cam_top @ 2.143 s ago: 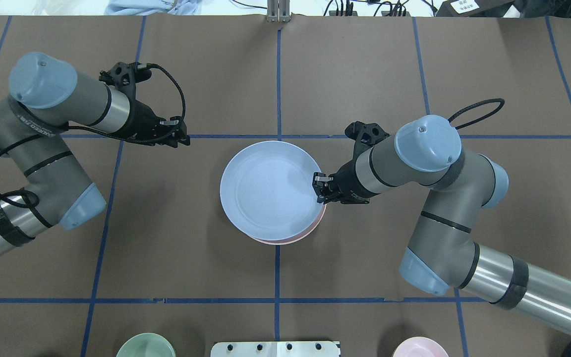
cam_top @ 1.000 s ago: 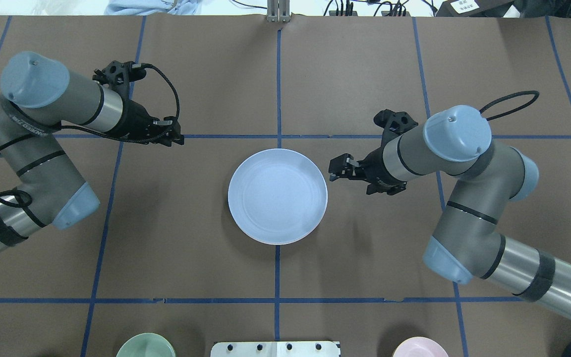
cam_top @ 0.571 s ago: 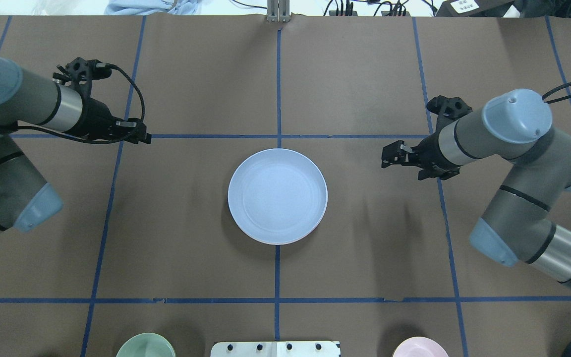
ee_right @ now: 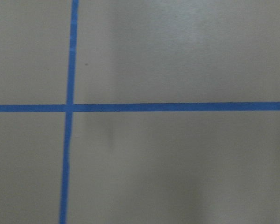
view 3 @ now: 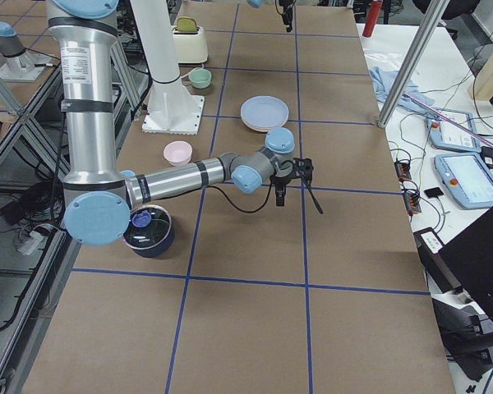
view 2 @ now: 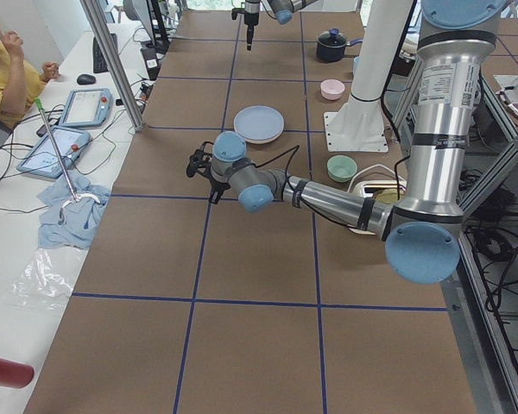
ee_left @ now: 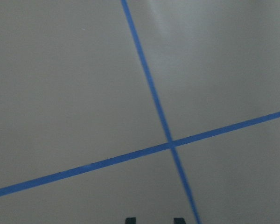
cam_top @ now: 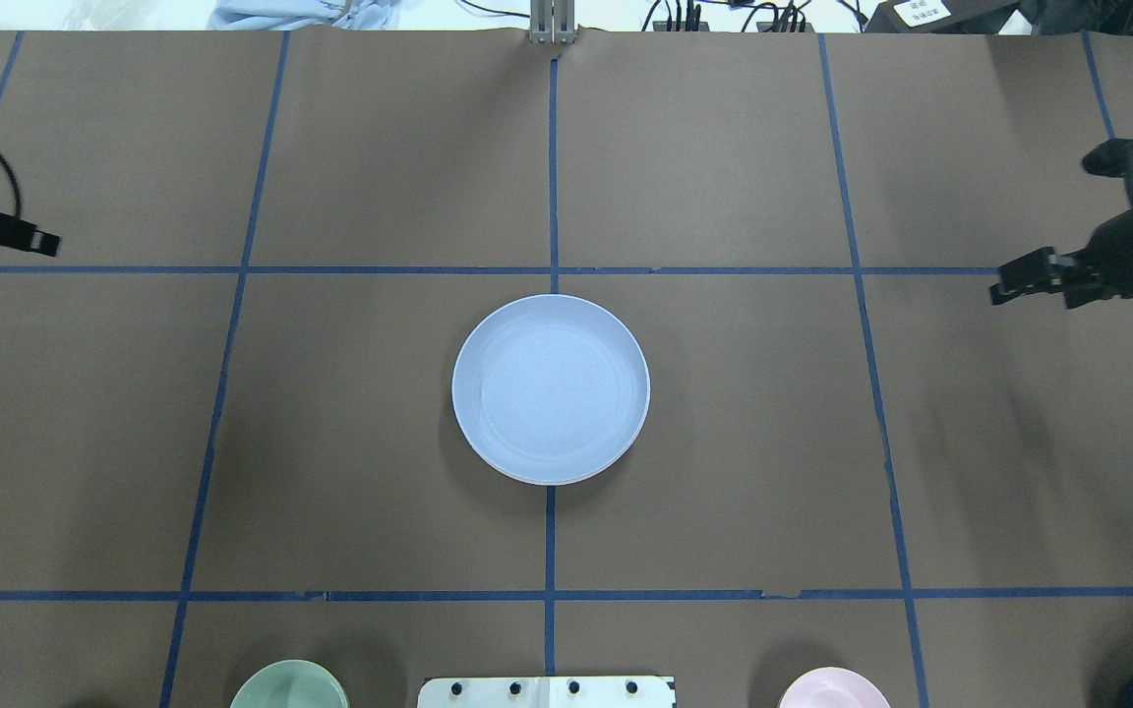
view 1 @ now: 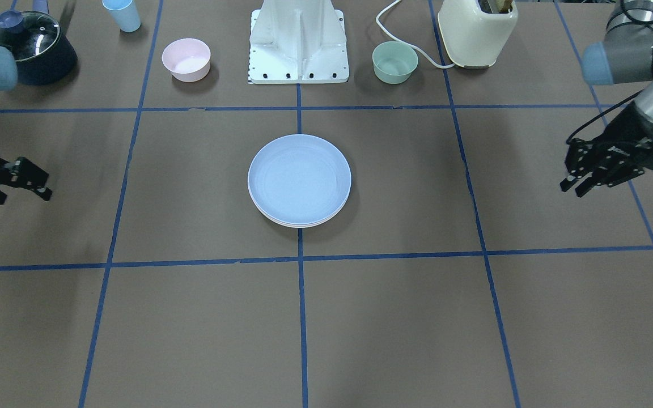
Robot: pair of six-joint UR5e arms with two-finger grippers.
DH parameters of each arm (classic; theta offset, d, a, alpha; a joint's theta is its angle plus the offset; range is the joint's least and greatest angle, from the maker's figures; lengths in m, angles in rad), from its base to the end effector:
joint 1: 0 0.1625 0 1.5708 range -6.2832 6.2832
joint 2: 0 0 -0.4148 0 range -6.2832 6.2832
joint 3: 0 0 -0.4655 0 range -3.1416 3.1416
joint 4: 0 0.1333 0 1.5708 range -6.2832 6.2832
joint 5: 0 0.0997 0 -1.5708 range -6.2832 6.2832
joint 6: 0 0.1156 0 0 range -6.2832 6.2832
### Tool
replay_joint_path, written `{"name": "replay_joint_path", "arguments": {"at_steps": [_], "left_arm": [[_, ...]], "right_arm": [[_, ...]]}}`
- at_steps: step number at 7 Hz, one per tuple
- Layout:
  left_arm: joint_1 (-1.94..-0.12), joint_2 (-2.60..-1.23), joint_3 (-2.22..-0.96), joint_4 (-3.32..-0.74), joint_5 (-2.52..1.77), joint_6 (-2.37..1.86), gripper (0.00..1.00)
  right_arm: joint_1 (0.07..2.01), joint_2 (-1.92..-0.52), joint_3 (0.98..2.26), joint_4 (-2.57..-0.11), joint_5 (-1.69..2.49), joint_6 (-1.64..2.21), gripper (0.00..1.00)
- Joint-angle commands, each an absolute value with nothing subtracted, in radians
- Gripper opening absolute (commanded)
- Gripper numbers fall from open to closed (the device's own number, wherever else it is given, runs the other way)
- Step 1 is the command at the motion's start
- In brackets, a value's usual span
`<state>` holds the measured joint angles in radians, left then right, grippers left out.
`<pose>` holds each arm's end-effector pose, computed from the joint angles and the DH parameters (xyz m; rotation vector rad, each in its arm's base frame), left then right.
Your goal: Stack three plates with pink and blue
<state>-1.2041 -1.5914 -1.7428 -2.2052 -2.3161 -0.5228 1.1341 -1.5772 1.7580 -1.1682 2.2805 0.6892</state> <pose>0.1622 -0.5756 0.4723 0.4078 0.9691 0.1665 -0.1956 -0.5562 0.5119 0.1043 -0.8791 0.0288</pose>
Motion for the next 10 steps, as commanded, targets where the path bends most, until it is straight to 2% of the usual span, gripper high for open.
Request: {"name": "replay_joint_path", "arguments": {"at_steps": [1, 3, 5, 6, 7, 10], "left_arm": [[-1.410, -1.542, -1.736, -2.044, -2.379, -0.226, 0.39], [-1.515, -1.523, -1.743, -2.037, -2.416, -0.186, 0.40], [-1.509, -1.509, -1.738, -2.037, -2.413, -0.184, 0.44], [-1.506, -1.519, -1.736, -2.036, -2.395, -0.184, 0.63], [-1.505, -1.510, -1.721, -2.039, -2.387, -0.183, 1.00], [-1.503, -1.485, -1.758, -1.990, -2.288, 0.009, 1.00]], "right_arm": [[1.389, -1.630, 1.760, -1.395, 2.359, 0.241, 1.00], [1.482, -1.626, 1.747, -1.557, 2.343, -0.014, 1.00], [1.488, -1.615, 1.753, -1.575, 2.342, -0.032, 1.00], [1.486, -1.605, 1.758, -1.581, 2.342, -0.025, 1.00], [1.496, -1.608, 1.764, -1.586, 2.352, -0.018, 1.00], [1.500, -1.617, 1.741, -1.588, 2.350, -0.011, 1.00]]}}
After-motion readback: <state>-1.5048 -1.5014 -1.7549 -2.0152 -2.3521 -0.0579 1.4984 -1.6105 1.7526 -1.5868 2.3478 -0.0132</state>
